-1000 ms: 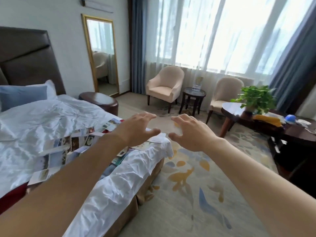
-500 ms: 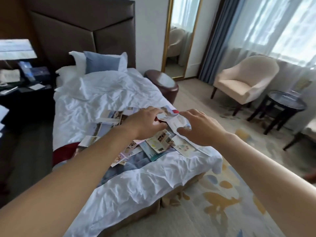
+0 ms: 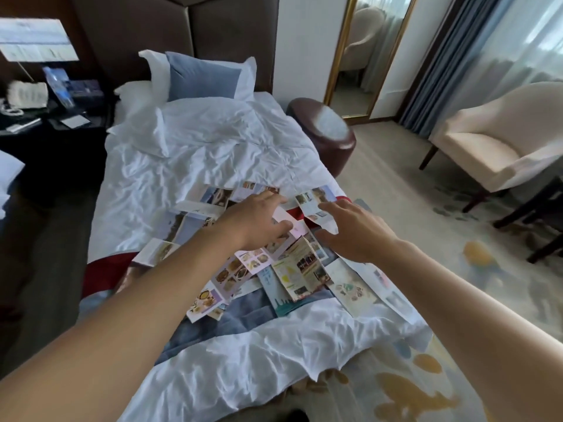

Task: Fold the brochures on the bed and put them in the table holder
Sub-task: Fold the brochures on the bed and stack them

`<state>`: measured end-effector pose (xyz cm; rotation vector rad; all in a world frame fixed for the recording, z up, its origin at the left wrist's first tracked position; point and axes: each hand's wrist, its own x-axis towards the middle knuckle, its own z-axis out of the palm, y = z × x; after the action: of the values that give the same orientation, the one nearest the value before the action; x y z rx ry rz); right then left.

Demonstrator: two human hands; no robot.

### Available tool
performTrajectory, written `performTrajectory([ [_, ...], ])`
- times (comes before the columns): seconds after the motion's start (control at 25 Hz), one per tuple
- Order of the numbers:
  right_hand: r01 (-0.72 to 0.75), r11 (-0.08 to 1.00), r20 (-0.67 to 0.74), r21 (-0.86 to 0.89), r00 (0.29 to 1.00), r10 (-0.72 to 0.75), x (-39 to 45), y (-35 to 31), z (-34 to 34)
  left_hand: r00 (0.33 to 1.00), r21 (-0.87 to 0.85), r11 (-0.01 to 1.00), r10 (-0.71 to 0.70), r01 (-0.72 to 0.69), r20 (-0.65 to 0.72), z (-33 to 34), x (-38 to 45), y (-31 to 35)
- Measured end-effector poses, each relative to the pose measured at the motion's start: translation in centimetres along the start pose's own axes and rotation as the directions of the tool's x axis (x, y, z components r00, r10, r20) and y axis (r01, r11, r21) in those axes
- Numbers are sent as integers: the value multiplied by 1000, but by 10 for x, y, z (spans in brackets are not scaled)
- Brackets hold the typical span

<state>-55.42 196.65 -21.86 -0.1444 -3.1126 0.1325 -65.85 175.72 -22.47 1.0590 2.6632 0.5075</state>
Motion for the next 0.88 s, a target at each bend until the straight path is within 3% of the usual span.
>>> performTrajectory([
  [0.4, 110, 993, 137, 54, 984, -116, 142, 69, 85, 987, -65, 986, -158, 156, -14, 41, 118, -56],
  [0.88, -66, 997, 329, 50, 943, 46, 176, 99, 270, 974, -157, 967, -180, 200, 136, 179, 176, -141],
])
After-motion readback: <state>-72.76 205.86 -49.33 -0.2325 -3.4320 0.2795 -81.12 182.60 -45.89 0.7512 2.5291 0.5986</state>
